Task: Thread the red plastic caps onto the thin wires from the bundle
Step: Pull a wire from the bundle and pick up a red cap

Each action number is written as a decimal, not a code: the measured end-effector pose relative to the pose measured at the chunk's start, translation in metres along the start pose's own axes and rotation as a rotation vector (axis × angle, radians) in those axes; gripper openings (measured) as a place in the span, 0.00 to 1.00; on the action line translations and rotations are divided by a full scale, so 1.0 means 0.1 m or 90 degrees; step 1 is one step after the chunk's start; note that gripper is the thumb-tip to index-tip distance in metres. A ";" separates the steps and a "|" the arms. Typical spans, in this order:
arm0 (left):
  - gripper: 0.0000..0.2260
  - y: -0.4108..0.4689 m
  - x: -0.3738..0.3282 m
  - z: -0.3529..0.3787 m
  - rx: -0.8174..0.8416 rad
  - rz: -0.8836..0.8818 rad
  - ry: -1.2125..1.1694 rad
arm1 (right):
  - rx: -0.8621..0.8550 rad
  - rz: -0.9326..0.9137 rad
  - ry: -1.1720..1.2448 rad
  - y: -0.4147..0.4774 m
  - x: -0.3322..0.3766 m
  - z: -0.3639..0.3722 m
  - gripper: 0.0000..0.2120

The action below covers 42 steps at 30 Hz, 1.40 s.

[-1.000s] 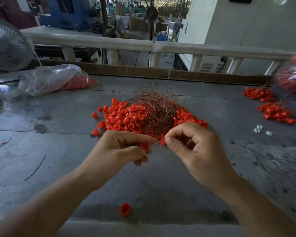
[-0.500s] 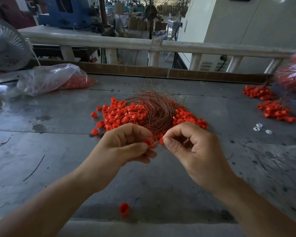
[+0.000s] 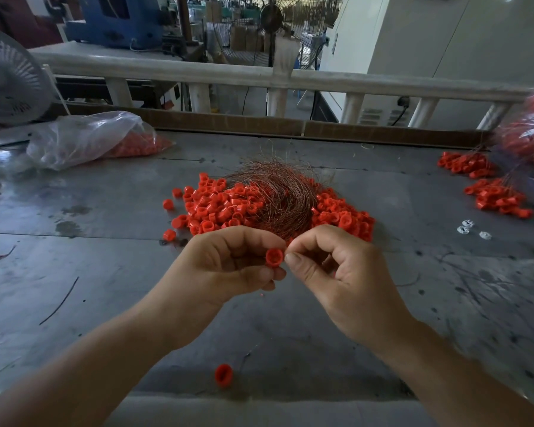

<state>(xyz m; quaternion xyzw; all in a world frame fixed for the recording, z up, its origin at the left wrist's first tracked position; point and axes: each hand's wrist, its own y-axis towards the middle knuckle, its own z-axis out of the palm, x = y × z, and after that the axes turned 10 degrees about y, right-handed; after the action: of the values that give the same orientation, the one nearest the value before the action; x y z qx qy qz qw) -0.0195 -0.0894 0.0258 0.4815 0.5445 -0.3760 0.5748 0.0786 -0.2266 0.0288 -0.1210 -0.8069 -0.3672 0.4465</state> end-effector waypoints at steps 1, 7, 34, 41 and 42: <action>0.13 0.00 -0.01 0.00 0.000 -0.003 -0.009 | 0.000 -0.003 -0.007 0.00 0.00 0.00 0.04; 0.15 0.00 -0.03 0.00 0.001 -0.017 -0.037 | -0.009 -0.014 -0.036 -0.01 0.00 -0.05 0.03; 0.13 0.00 0.01 -0.02 -0.016 0.031 -0.099 | -0.006 0.186 0.205 0.03 0.07 -0.11 0.11; 0.15 -0.01 0.03 0.00 0.042 0.026 -0.150 | 0.054 0.290 0.271 0.02 0.09 -0.06 0.14; 0.14 -0.01 0.03 0.01 0.052 0.021 -0.157 | 0.067 0.294 0.267 0.02 0.08 -0.05 0.14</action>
<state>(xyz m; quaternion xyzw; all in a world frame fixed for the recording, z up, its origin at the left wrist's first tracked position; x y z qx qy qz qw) -0.0202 -0.0900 0.0227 0.4635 0.4461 -0.4449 0.6231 0.0778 -0.2298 0.0375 -0.1993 -0.6661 -0.2312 0.6805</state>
